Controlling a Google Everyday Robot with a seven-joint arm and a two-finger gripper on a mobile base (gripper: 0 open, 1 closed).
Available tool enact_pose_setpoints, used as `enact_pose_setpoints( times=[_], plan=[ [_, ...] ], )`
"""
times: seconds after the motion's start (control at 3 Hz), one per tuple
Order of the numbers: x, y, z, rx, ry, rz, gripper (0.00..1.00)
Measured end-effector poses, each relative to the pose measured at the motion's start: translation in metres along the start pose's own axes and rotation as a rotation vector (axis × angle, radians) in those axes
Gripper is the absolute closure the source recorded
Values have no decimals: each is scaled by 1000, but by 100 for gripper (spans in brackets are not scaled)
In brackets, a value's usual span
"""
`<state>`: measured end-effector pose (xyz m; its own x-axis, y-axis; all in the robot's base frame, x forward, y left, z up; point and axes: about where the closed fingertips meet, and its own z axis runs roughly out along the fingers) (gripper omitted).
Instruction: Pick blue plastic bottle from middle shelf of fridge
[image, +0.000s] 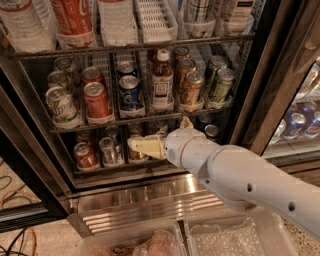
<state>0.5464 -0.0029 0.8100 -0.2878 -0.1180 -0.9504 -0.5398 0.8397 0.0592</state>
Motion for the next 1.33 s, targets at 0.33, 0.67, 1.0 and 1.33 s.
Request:
enact_pose_setpoints(
  times=[0.33,0.67,1.0,1.33],
  plan=[
    [-5,-13,11,101,-20,-31,0],
    [-10,-18,12,130,-34,-34,0],
    [-11,-15,13,119,-44,-16,0],
    [-15,-10,19,112,-72,-5,0]
  ],
)
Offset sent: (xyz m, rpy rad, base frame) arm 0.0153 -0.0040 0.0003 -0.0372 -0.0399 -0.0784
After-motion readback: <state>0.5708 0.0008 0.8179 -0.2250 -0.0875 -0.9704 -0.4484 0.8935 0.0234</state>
